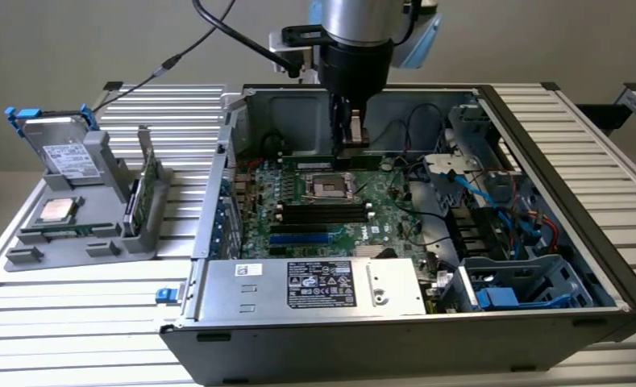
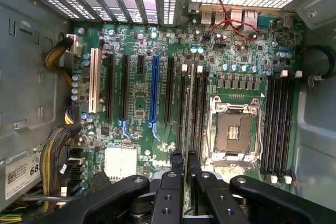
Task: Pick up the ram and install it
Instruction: 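Insert the ram into the slot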
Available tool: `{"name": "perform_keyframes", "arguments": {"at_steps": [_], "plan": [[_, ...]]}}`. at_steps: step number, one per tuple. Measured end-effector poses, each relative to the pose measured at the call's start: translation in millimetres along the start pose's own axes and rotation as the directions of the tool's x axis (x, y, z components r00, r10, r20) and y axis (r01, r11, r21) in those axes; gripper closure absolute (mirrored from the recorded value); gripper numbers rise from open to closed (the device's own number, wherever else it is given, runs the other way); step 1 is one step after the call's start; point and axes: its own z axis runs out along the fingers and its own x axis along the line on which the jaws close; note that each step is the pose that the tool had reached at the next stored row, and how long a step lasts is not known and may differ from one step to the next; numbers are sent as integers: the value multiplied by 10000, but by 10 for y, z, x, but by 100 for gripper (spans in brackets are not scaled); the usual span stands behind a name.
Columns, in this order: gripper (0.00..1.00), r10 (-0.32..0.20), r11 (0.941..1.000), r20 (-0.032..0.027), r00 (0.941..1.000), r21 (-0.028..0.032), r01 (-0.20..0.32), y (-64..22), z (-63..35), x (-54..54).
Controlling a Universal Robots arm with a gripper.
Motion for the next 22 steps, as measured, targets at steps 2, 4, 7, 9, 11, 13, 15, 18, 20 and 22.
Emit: {"name": "perform_keyframes", "arguments": {"at_steps": [2, 4, 7, 9, 11, 13, 15, 18, 20, 22], "plan": [[85, 0, 10000, 1, 10000, -7, 0, 0, 0, 0], [85, 0, 10000, 1, 10000, -14, 0, 0, 0, 0], [85, 0, 10000, 2, 10000, -25, 0, 0, 0, 0], [85, 0, 10000, 2, 10000, -32, 0, 0, 0, 0], [85, 0, 10000, 4, 10000, -31, 0, -1, 9, -2], [85, -1, 10000, 1, 10000, -33, 1, -2, 42, -3], [85, 0, 10000, 2, 10000, -32, 0, -3, 80, -7], [85, 0, 10000, 0, 10000, -33, 0, -4, 134, -12], [85, 0, 10000, 1, 10000, -32, 0, -5, 171, -14], [85, 0, 10000, 1, 10000, -32, 0, -7, 208, -15]]}}
